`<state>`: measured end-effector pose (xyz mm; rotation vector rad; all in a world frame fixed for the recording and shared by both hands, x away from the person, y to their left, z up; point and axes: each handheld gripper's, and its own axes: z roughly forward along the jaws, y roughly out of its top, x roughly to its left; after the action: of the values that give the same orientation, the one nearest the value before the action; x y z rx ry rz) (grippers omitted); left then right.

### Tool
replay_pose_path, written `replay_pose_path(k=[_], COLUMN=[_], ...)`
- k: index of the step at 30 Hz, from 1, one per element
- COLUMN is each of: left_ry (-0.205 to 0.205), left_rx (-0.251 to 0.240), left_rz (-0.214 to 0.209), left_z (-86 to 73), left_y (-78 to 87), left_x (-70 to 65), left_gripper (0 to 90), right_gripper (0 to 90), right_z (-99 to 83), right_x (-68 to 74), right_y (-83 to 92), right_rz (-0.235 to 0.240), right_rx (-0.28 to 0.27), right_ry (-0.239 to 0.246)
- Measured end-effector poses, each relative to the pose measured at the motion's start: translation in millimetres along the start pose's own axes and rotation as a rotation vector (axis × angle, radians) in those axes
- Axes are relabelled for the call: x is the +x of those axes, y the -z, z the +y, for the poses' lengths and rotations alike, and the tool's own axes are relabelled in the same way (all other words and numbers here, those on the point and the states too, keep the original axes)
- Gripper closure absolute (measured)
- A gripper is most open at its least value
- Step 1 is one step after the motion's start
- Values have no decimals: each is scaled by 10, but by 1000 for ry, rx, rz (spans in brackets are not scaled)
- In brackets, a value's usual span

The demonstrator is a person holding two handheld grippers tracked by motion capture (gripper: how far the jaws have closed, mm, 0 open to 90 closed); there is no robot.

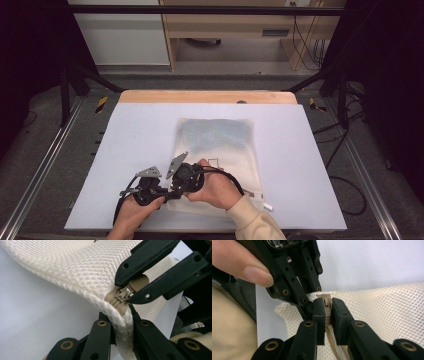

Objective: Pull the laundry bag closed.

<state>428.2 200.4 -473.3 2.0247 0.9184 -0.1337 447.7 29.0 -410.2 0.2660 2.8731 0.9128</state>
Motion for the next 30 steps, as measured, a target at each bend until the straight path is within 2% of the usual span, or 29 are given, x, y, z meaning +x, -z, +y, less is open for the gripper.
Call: replay_pose_path(k=[7,9,11,30], left_ry=[-9,3,3,-3], left_rx=[-1,-14,-16,-22], left_rz=[5,8,8,6], left_z=[7,10,11,17], left_y=[22,33,42,47], left_x=[12,13,15,5], left_gripper=[857,858,857,856], right_gripper=[820,820,820,820], right_z=[-8,-22,-40,-129], right_x=[-9,-16,-21,-64], right_y=[0,-8,-3,31], right_rz=[-1,-10,-9,-6], right_rx=[5,21,33,58], right_ry=[8,11,-10,-24])
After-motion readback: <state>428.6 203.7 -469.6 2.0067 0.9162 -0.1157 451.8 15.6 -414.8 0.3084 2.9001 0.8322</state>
